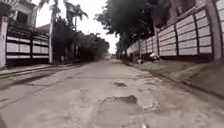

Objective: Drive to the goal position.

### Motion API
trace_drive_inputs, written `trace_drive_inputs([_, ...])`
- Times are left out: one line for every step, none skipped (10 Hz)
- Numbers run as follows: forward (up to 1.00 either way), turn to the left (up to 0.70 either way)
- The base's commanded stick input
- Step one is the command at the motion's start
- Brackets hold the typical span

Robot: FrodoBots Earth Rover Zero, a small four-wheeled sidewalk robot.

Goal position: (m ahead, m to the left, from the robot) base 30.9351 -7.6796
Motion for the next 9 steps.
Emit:
trace_drive_inputs([0.7,-0.13])
trace_drive_inputs([0.7,-0.27])
trace_drive_inputs([0.7,0.0])
trace_drive_inputs([0.7,0.0])
trace_drive_inputs([0.7,0.0])
trace_drive_inputs([0.7,0.0])
trace_drive_inputs([0.7,0.0])
trace_drive_inputs([0.7,0.0])
trace_drive_inputs([0.7,0.0])
